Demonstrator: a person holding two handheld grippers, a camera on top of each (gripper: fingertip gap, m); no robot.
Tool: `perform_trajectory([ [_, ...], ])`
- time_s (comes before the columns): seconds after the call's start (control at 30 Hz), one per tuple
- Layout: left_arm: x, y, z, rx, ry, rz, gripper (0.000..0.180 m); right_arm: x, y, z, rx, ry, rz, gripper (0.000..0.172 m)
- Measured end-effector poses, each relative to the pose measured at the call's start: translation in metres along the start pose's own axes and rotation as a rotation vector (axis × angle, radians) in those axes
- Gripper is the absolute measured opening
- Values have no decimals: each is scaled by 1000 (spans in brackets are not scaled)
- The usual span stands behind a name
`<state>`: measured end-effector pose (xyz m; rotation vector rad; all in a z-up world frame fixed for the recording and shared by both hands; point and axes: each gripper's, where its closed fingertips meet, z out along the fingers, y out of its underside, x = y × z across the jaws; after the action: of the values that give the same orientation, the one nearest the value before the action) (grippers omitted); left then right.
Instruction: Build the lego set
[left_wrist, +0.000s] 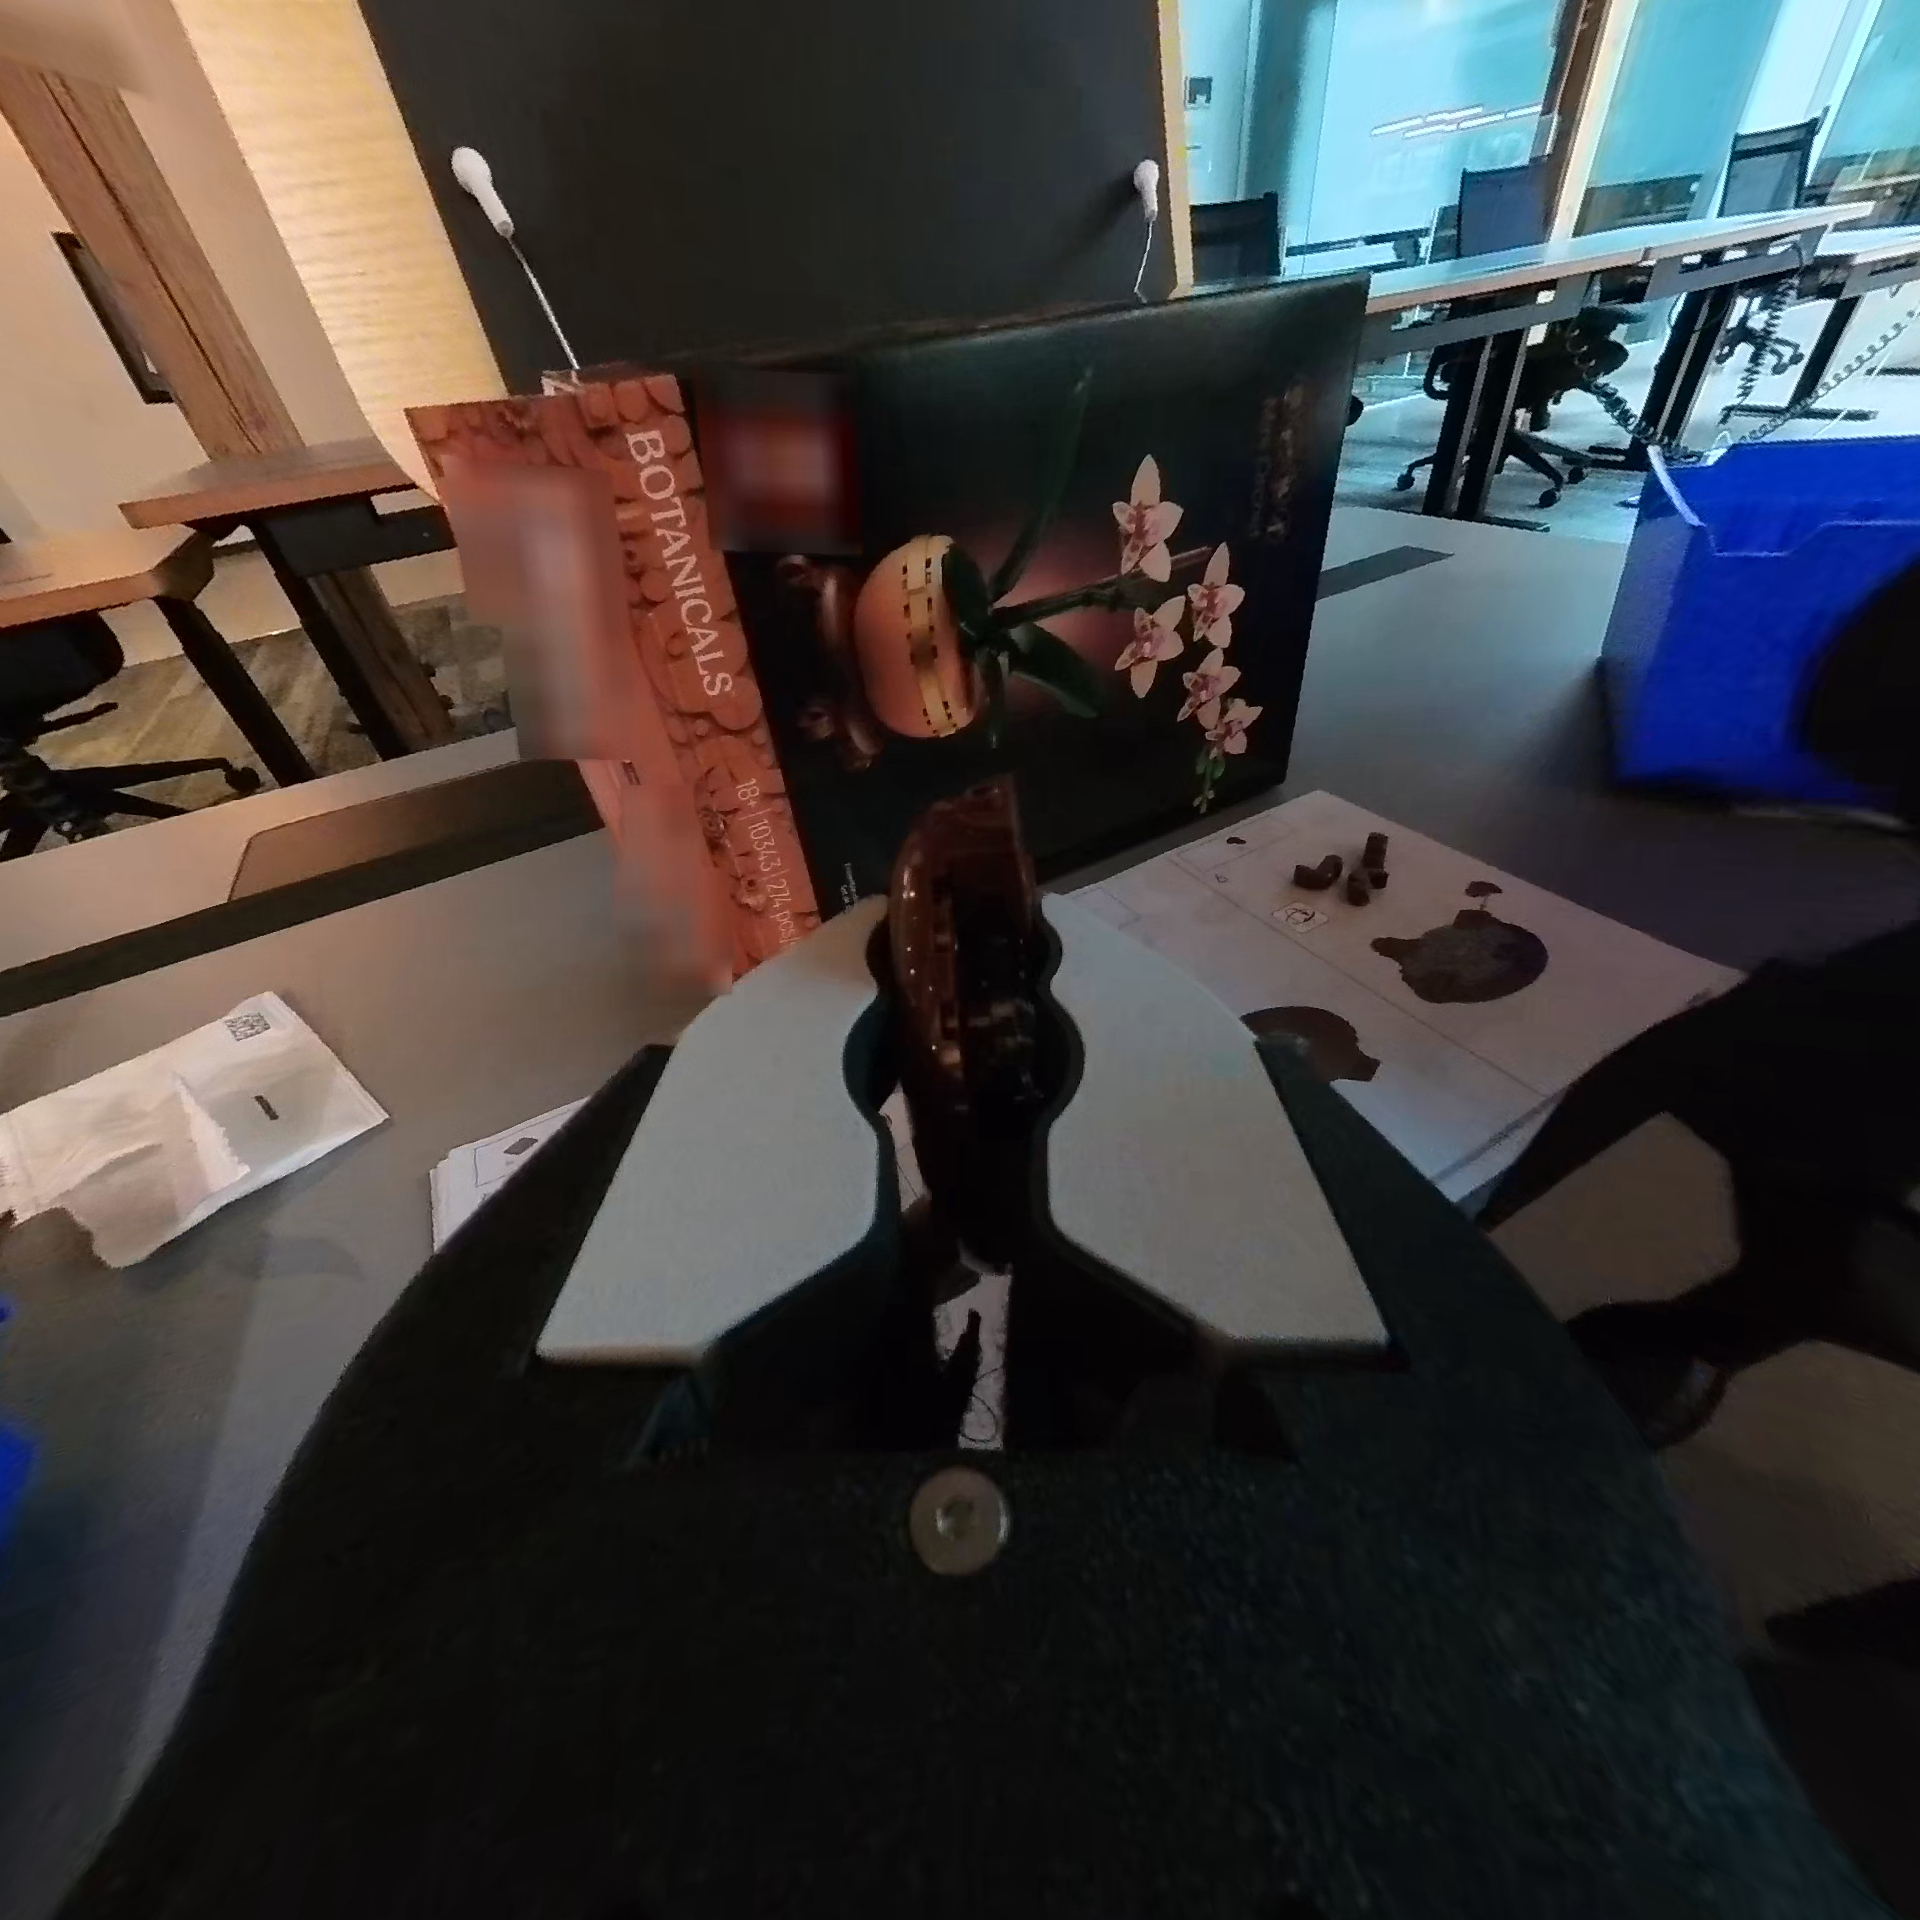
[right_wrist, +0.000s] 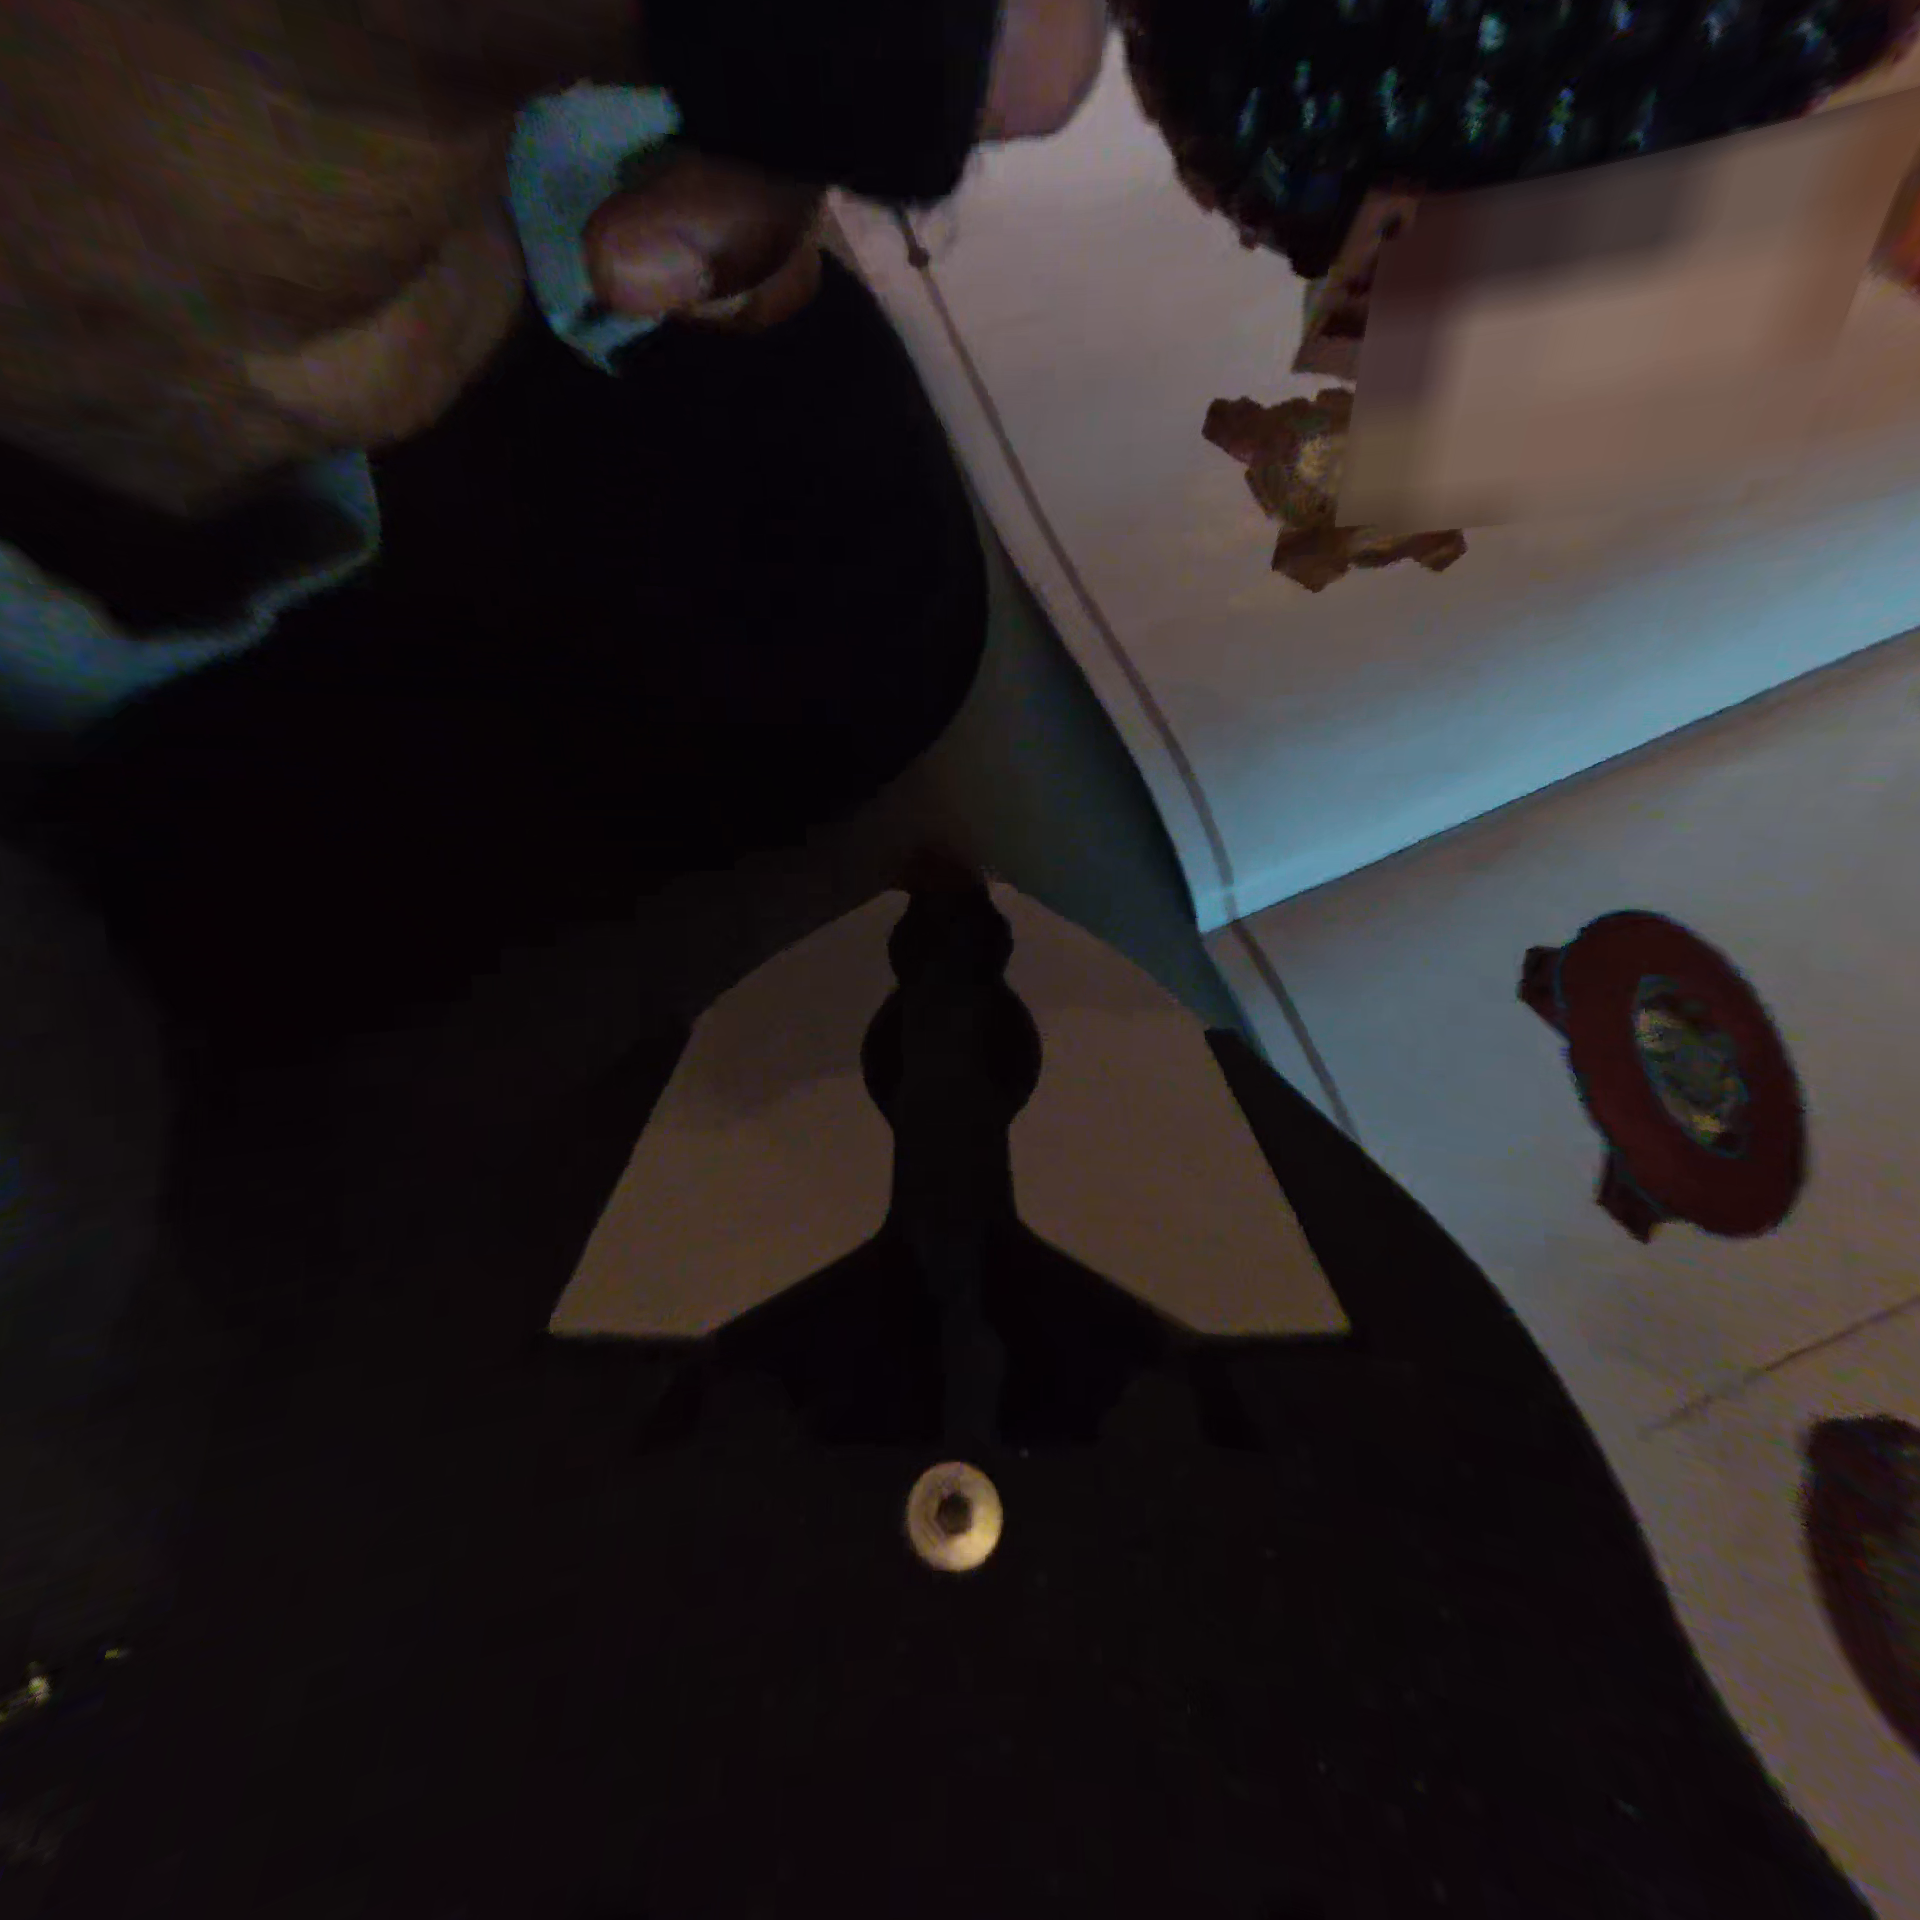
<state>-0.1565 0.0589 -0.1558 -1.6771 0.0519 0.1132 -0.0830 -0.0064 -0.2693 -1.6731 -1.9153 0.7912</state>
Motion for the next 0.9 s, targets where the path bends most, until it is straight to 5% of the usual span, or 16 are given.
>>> perform_trajectory([
  [0.17, 2, 0, 0, 0, -8, 35, 21, 32, 25, -81, -10, 282, -65, 6],
  [0.3, 9, 0, 2, 0, 14, 54, 21, 66, 107, -167, -235, 537, -80, 6],
  [0.43, 14, 2, 5, -14, 10, 114, 21, 55, 152, -175, -238, 468, 56, 7],
  [0.63, 10, 7, 7, -31, -21, 149, 21, 43, 133, -189, 41, 258, 262, 24],
  [0.77, 8, 9, 9, -42, -25, 139, 21, 58, 133, -205, 155, 174, 444, 6],
  [0.9, 8, 10, 10, -45, -24, 138, 21, 61, 147, -191, 125, 63, 548, 6],
])
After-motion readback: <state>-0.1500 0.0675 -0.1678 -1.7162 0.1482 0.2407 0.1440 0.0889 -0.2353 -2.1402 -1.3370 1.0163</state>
